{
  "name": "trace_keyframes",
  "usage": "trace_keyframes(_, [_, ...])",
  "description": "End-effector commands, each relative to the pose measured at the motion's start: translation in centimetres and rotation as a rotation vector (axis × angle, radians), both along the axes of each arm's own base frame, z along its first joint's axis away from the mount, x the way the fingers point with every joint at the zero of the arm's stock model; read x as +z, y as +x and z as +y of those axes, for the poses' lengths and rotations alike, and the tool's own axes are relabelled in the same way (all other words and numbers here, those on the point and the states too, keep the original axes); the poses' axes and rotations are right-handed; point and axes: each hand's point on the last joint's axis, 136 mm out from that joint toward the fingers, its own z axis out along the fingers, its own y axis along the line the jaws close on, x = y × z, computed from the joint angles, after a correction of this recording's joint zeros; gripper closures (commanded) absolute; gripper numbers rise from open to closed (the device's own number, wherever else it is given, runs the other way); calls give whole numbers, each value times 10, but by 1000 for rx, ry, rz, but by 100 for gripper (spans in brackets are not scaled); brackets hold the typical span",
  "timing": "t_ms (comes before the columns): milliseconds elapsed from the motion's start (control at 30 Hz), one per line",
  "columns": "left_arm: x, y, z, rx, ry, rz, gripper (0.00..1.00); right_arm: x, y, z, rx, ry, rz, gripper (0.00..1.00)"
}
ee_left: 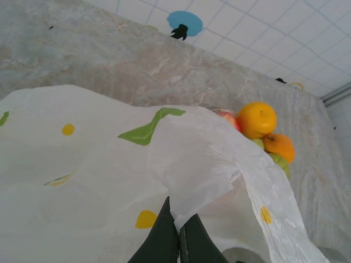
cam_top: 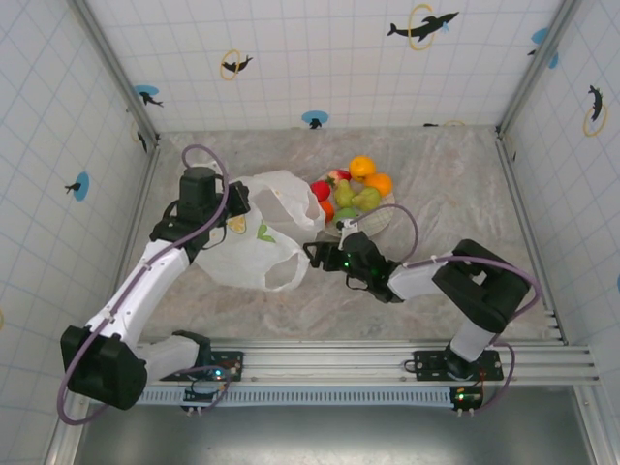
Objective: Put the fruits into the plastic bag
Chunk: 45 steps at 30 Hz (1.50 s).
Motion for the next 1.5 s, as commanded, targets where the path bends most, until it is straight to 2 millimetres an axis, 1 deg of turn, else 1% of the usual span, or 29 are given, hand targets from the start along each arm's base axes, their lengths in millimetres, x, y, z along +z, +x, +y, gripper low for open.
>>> trace_keyframes(0, [14, -8, -7, -32, -61, -20, 100, 18, 20, 15, -41, 86, -22, 13])
trace_keyframes(133, [22, -11, -10, -43, -84, -35, 100, 10, 28, 17, -82, 96, -4, 17])
trace_keyframes(200, [25, -12, -9, -40, -87, -40, 100, 9, 31, 19, -88, 102, -7, 18])
trace_keyframes(233, [27, -12, -9, -43, -88, -46, 100, 10, 32, 22, -82, 109, -10, 20])
trace_keyframes(267, [28, -13, -9, -42, -89, -46, 100, 11, 34, 25, -74, 116, -17, 27])
trace_keyframes(367, [27, -13, -7, -40, -80, -49, 100, 10, 40, 33, -64, 110, -28, 56])
trace_keyframes(433, [20, -13, -2, -32, -35, -49, 100, 8, 47, 30, -84, 86, -29, 75])
trace_keyframes(467, [13, -13, 3, -26, 12, -46, 100, 6, 52, 24, -106, 60, -26, 85])
trace_keyframes(533, [-3, -15, 14, -21, 132, -34, 100, 6, 58, 16, -132, 13, -25, 97])
trace_keyframes(567, [-14, -17, 19, -27, 198, -15, 100, 9, 60, 12, -141, -4, -35, 100])
trace_keyframes(667, [-44, -23, 31, -61, 356, 43, 100, 20, 59, 11, -135, -19, -57, 100])
trace_keyframes(733, [-57, -25, 29, -101, 399, 67, 100, 28, 58, 15, -121, 12, -62, 100])
trace_keyframes(800, [-62, -26, 22, -137, 398, 73, 99, 34, 58, 19, -110, 46, -61, 100])
trace_keyframes(867, [-62, -26, 12, -172, 373, 68, 95, 39, 58, 24, -100, 55, -66, 100])
trace_keyframes(967, [-60, -24, 3, -189, 336, 62, 79, 43, 57, 32, -77, 43, -80, 100])
trace_keyframes(1100, [-48, -18, -3, -185, 302, 43, 61, 46, 55, 39, -52, 37, -91, 100])
trace_keyframes(1200, [-39, -15, -6, -186, 286, 21, 53, 50, 54, 42, -38, 17, -111, 100])
trace_keyframes(1267, [-37, -13, -8, -188, 289, 11, 48, 53, 52, 45, -30, 1, -131, 100])
trace_keyframes(1367, [-38, -8, -10, -186, 298, 13, 40, 59, 51, 49, -19, -19, -161, 100])
trace_keyframes(1433, [-39, -4, -12, -187, 304, 21, 36, 61, 50, 51, -15, -28, -171, 100])
trace_keyframes(1467, [-44, -4, -14, -192, 311, 35, 35, 63, 50, 52, -12, -31, -177, 100])
